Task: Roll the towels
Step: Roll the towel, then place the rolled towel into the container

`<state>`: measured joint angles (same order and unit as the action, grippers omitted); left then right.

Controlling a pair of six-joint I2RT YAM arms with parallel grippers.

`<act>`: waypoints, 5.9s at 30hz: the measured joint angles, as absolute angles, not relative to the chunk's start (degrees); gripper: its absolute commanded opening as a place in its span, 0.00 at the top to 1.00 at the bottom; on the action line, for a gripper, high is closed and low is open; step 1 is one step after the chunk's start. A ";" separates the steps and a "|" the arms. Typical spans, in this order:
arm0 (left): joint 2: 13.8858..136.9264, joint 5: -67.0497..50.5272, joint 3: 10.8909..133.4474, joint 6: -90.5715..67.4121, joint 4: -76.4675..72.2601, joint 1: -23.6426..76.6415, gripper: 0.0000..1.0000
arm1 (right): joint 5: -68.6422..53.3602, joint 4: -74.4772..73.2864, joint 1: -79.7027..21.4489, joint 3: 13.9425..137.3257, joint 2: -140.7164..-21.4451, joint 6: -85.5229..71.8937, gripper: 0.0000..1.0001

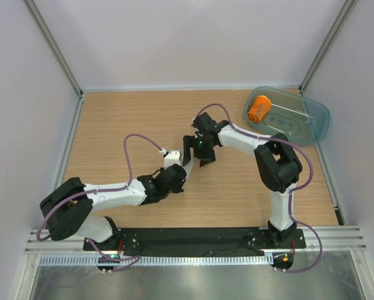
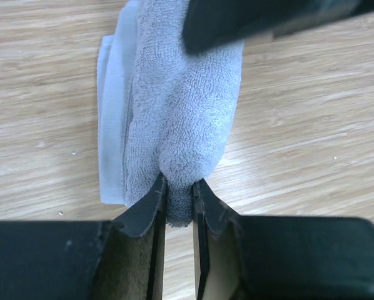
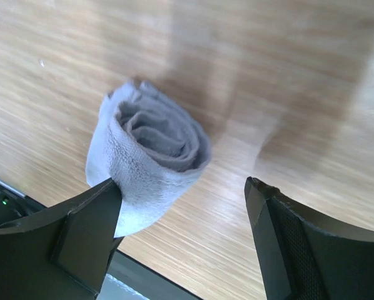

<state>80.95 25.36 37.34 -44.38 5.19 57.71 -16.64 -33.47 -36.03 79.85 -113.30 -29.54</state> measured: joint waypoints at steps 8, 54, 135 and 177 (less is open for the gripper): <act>74.83 15.73 32.27 -47.33 3.07 51.55 0.89 | -10.87 -35.48 -31.27 82.87 -110.02 -29.08 0.13; 74.00 -22.61 16.10 -62.41 -19.49 22.09 0.92 | -25.23 17.69 -43.44 54.76 -110.08 -47.70 0.69; 43.88 -3.92 49.71 -28.01 42.30 22.55 0.00 | -52.64 32.01 24.93 79.09 -127.74 -55.57 0.99; 44.38 -5.63 49.71 -27.97 42.26 22.52 0.00 | -28.38 -24.40 16.82 104.49 -132.31 -21.71 0.29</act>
<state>44.38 -5.63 49.71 -27.97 42.26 22.52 -28.38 -24.40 16.82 104.49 -132.31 -21.71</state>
